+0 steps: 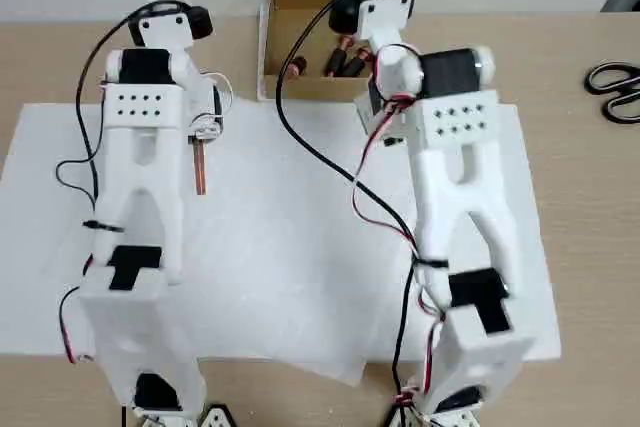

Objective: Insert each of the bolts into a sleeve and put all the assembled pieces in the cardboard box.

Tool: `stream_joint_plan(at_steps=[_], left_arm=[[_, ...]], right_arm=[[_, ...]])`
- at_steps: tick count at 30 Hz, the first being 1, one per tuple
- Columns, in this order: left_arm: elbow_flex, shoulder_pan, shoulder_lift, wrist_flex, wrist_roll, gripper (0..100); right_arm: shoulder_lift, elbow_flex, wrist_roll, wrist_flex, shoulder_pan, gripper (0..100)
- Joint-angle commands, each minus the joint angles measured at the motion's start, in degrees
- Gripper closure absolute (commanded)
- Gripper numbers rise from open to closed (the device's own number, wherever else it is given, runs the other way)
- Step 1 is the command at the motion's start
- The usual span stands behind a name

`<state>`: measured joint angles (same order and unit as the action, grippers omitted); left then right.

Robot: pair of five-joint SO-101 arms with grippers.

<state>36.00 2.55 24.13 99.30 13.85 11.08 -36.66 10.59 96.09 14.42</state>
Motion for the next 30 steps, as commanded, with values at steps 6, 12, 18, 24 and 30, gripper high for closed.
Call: stream_joint_plan(at_steps=[6,12,18,24,30], left_arm=[[-6.2,-0.79,-19.78,1.14,-1.14,99],[-15.25,-1.76,-34.2,1.05,-1.14,99],[-21.76,-4.92,-44.48,-3.52,-1.14,99],[-29.14,-6.68,-50.11,-11.96,5.8,99],[-38.2,-7.12,-55.12,-22.33,10.55,99]], right_arm=[[-18.07,-1.93,-0.09,0.31,1.19,99.5],[-27.65,7.38,-0.44,0.22,4.7,99.5],[-36.44,18.37,-0.53,-1.36,8.22,99.5],[-38.2,29.19,-5.54,-11.3,8.4,99.5],[-38.29,38.59,-9.14,-23.43,10.24,99.5]])
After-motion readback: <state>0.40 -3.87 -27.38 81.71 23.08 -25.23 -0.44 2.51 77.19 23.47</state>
